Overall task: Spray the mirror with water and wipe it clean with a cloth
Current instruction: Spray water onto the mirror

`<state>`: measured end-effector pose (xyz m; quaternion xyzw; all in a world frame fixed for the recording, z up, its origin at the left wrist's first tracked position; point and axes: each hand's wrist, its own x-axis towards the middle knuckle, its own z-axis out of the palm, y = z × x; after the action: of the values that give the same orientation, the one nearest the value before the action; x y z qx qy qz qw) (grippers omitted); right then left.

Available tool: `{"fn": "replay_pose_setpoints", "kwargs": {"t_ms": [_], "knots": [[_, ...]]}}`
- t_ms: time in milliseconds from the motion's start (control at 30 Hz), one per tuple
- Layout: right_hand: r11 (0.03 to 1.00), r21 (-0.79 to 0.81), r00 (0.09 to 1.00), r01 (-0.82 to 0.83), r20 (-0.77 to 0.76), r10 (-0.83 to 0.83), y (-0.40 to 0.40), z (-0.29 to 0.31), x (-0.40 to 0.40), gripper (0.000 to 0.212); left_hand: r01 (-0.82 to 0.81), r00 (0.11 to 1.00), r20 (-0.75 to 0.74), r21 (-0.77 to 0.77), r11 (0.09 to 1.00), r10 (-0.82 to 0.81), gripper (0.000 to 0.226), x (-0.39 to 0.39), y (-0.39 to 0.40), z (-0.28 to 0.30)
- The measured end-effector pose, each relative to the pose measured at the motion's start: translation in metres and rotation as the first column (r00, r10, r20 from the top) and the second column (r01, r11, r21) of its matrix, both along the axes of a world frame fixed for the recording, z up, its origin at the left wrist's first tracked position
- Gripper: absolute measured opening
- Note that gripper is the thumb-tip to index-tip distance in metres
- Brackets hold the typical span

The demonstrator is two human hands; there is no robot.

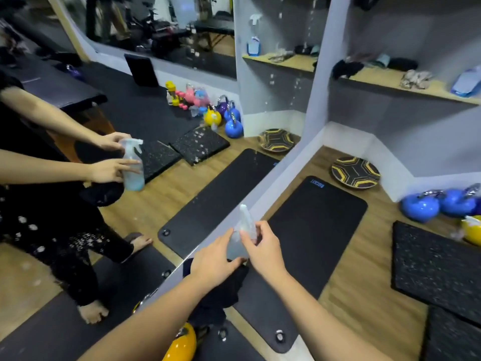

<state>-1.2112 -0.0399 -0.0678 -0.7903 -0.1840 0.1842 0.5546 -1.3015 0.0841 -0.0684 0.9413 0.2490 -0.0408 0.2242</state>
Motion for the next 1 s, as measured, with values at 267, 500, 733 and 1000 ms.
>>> {"fn": "replay_pose_setpoints", "kwargs": {"t_ms": [267, 500, 733, 1000], "knots": [[0.976, 0.052, 0.975, 0.213, -0.067, -0.21, -0.042, -0.013, 0.063, 0.007, 0.074, 0.997, 0.042, -0.06, 0.995, -0.071, 0.069, 0.088, -0.037, -0.01], [0.94, 0.029, 0.939, 0.34, -0.07, -0.337, -0.055, -0.03, 0.135, 0.005, 0.079, 0.99, 0.139, -0.417, 0.906, -0.022, 0.028, 0.186, -0.034, -0.023], [0.914, -0.034, 0.913, 0.404, -0.053, -0.406, -0.039, -0.053, 0.243, 0.007, 0.155, 0.977, 0.207, -0.525, 0.837, -0.052, 0.023, 0.304, -0.005, -0.047], [0.902, -0.085, 0.903, 0.423, -0.041, -0.428, -0.007, -0.058, 0.341, 0.004, 0.386, 0.921, 0.164, -0.271, 0.882, -0.353, 0.05, 0.414, 0.03, -0.05]]}}
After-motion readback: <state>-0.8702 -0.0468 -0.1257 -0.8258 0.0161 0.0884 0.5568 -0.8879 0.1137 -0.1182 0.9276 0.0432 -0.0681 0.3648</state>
